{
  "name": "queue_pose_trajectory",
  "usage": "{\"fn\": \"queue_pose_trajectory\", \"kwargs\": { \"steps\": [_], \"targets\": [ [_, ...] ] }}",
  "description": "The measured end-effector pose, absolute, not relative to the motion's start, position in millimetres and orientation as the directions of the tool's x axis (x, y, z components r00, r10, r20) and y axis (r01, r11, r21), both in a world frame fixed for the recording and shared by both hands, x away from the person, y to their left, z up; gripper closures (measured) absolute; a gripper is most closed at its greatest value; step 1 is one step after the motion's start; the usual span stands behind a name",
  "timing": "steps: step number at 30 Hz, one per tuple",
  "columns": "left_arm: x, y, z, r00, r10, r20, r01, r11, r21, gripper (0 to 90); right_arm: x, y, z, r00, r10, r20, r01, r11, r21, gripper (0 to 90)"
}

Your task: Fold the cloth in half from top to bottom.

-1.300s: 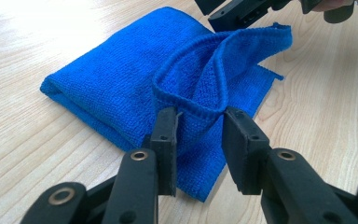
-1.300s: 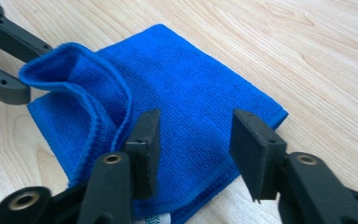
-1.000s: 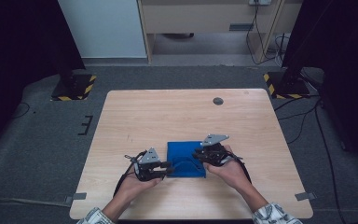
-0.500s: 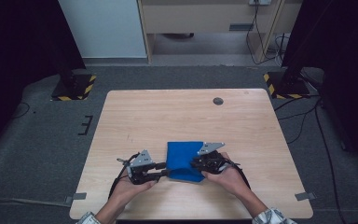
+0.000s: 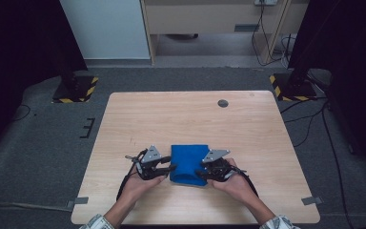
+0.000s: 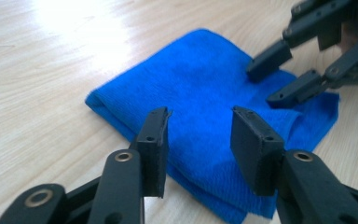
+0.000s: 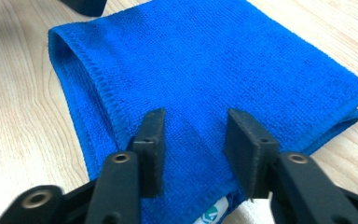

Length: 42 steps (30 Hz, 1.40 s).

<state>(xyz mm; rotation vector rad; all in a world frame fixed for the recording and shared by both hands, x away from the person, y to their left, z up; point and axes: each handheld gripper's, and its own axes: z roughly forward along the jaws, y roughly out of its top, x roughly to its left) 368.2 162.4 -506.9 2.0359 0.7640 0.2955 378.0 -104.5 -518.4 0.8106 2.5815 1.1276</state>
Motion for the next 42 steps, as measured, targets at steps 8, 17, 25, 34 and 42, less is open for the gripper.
{"fn": "queue_pose_trajectory", "kwargs": {
  "steps": [8, 17, 25, 34, 42],
  "targets": [
    [364.9, 159.0, -514.6, 0.781, 0.623, -0.049, 0.404, -0.443, 0.8, 51.5, 373.7, -102.8, -519.4, -0.833, 0.553, 0.001, 0.38, 0.572, 0.727, 46.5],
    [360.9, 156.6, -522.4, 0.778, 0.629, -0.003, 0.403, -0.495, 0.769, 42.9, 370.9, -101.1, -520.8, -0.836, 0.548, -0.033, 0.359, 0.591, 0.722, 36.1],
    [358.7, 154.2, -525.0, 0.771, 0.637, 0.002, 0.409, -0.498, 0.764, 34.7, 371.7, -101.9, -520.9, -0.824, 0.565, -0.039, 0.368, 0.586, 0.722, 27.1],
    [359.4, 153.2, -523.7, 0.754, 0.656, -0.011, 0.425, -0.476, 0.77, 21.2, 374.3, -101.6, -520.6, -0.817, 0.575, -0.035, 0.378, 0.58, 0.721, 17.4],
    [362.3, 152.7, -520.1, 0.743, 0.668, -0.036, 0.448, -0.457, 0.768, 8.1, 376.8, -101.1, -516.3, -0.811, 0.584, -0.024, 0.384, 0.563, 0.732, 8.5]
  ]
}}
